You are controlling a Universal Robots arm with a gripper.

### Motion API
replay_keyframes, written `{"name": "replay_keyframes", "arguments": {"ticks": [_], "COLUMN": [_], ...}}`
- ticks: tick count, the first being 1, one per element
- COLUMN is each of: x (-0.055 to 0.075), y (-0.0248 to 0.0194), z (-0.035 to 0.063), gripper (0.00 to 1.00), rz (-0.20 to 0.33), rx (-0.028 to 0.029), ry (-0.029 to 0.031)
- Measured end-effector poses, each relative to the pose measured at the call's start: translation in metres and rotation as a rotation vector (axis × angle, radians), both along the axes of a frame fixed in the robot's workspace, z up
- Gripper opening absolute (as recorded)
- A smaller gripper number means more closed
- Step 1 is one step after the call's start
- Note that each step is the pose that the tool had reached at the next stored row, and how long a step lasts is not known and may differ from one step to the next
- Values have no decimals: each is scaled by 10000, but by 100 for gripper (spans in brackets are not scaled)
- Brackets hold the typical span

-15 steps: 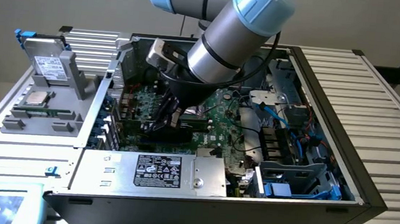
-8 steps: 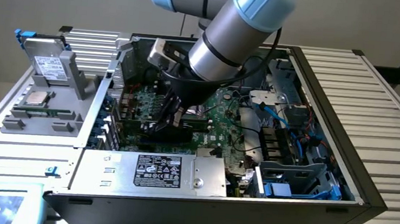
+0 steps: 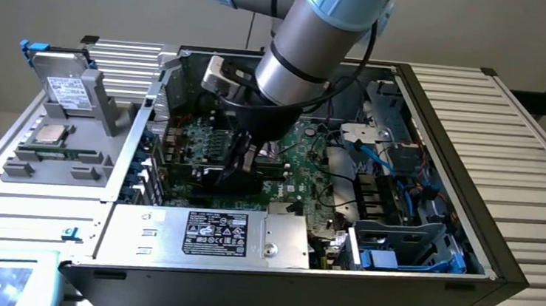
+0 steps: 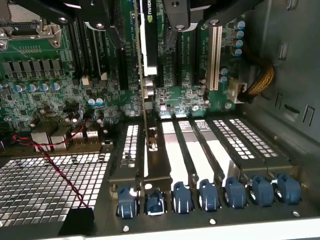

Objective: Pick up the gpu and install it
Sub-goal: 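Insert the gpu into the slot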

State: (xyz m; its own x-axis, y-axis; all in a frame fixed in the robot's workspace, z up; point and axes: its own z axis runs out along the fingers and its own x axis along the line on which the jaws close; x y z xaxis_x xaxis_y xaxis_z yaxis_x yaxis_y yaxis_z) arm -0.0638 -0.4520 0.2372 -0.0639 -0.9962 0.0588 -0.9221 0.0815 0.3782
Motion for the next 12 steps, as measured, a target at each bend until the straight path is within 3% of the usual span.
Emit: {"name": "replay_keyframes", "arguments": {"ticks": [2,4,5,6,11,12], "x": [0,0,0,0,-1,-3], "y": [26,49,59,68,69,70], "z": [0,1,0,0,0,1], "gripper": [45,45,45,45,45,45], "rz": [8,24,30,34,42,68], "rx": [-43,-96,-129,-162,-181,-182], "ry": [-261,-591,-722,-786,-804,-852]}}
